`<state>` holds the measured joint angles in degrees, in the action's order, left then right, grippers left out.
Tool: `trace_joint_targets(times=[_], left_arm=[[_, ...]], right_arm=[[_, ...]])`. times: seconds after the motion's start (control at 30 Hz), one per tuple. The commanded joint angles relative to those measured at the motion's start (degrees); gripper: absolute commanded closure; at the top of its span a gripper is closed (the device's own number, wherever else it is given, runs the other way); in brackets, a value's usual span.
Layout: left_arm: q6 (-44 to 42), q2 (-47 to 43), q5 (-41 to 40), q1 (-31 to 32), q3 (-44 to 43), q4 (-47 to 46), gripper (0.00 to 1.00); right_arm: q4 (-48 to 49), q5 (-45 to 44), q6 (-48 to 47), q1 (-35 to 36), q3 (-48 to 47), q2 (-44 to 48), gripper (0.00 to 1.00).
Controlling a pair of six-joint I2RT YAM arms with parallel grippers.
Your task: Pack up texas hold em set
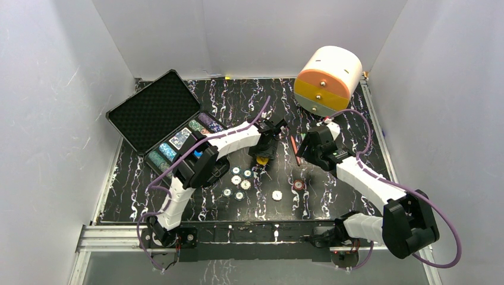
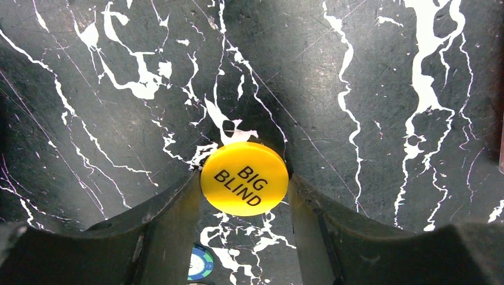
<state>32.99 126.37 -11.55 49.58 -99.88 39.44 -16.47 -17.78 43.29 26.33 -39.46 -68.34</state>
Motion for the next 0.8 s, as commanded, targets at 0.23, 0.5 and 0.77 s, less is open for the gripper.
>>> trace_joint_targets(times=[0.23, 0.5, 0.77], left_arm=[[0.6, 0.4, -3.1, 0.5, 1.4, 0.8, 0.57], [0.2, -8.8, -7.6, 0.5, 2.7, 0.5, 0.57], [0.7, -19.4, -12.8, -2.0, 6.7, 2.7, 0.57]], right_arm=[[1.8, -0.4, -0.3, -0.1, 0.2, 1.4, 0.32], [1.6, -0.4, -0.4, -0.2, 0.0, 2.0, 0.32], [1.7, 0.5, 0.0, -0.1, -0.2, 1.6, 0.33]])
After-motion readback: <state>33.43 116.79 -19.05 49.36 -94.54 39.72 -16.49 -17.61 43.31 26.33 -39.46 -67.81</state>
